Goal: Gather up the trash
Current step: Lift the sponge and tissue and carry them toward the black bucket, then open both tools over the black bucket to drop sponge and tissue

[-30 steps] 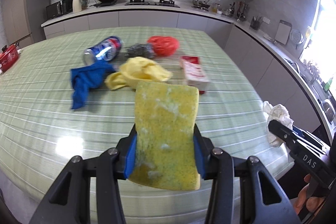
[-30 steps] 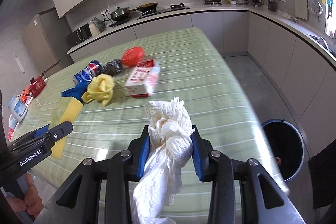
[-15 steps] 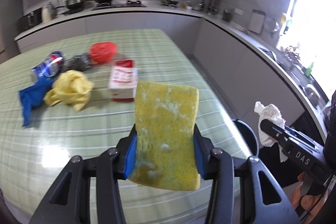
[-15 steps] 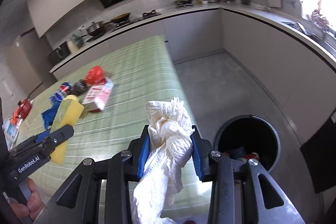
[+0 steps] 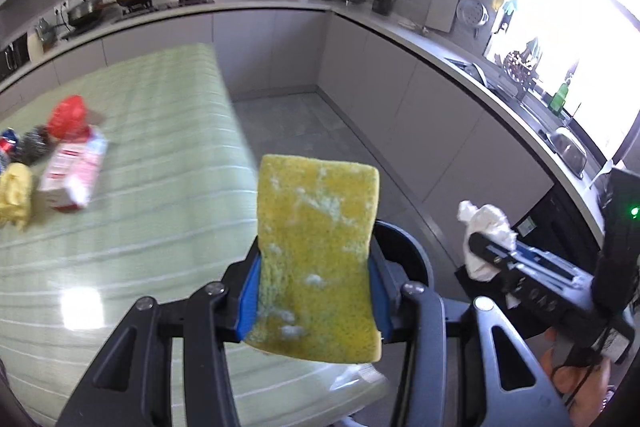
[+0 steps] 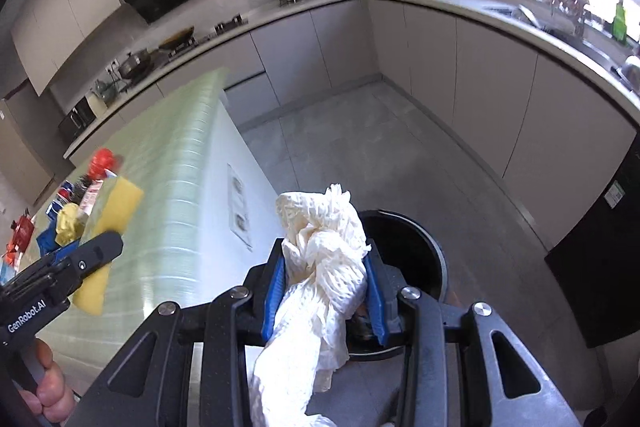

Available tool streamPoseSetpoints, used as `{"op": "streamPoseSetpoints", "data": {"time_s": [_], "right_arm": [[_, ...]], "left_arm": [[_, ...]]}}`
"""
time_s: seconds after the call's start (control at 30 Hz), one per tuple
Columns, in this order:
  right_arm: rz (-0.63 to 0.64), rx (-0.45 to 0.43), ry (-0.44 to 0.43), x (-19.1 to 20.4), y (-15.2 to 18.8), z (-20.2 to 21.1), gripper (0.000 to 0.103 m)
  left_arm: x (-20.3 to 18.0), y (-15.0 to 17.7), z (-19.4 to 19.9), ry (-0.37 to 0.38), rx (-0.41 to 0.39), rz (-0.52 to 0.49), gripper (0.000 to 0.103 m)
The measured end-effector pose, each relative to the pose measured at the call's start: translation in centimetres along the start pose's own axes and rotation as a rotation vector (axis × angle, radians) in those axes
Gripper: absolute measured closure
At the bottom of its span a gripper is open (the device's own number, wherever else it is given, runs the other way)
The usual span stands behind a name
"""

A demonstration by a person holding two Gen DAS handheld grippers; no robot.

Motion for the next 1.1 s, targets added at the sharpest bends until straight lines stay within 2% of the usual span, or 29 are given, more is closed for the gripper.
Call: {"op": "streamPoseSetpoints", "data": {"time_s": [0.17, 0.3, 0.63, 0.7, 0.77, 0.8, 0.83, 0.97, 1.1], "right_arm": [[0.025, 0.084, -0.032, -5.4, -0.5, -1.9, 0.065], [0.035, 0.134, -0.071, -8.0, -0.4, -4.2, 0.065], [0.081, 0.222, -0.150, -10.9, -0.6, -9.5, 0.065], [0.086, 0.248, -0.173, -11.0, -0.6, -10.6, 0.062], [0.079, 0.257, -0.190, -11.0, -0.8, -11.3, 0.053], [0.080, 0.258, -0.188, -11.1, -1.0, -11.6, 0.041], [0.085, 0.251, -0.185, -11.1, -1.2, -11.7, 0.035], [0.095, 0.222, -0.179, -10.9, -2.2, -11.2, 0.035], [0.087, 0.188, -0.165, -10.7, -3.1, -10.0, 0.035]], "left_arm": [[-5.3, 0.0, -3.2, -0.023, 0.054, 0.007, 0.056], [-7.5, 1.3, -6.4, -0.060, 0.114, 0.018, 0.055], [-8.4, 4.8, -12.8, -0.148, 0.251, 0.080, 0.051], [-8.5, 5.4, -13.6, -0.161, 0.275, 0.085, 0.048], [-8.5, 5.7, -14.5, -0.169, 0.307, 0.087, 0.040], [-8.3, 5.9, -14.7, -0.173, 0.322, 0.095, 0.039], [-8.2, 5.9, -14.8, -0.180, 0.327, 0.103, 0.036], [-7.5, 5.1, -14.2, -0.197, 0.304, 0.154, 0.030], [-7.6, 4.2, -12.9, -0.175, 0.277, 0.159, 0.030]]}}
Point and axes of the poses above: each gripper's, at about its wrist camera, not at the fingertips, and z roughly against the way its jaws point, x to its left, y to its underside, the point moved 5 cm from there along -z, roughly the way its jaws point, and after that the axes turned 13 degrees about -y, right-handed, at the moved point
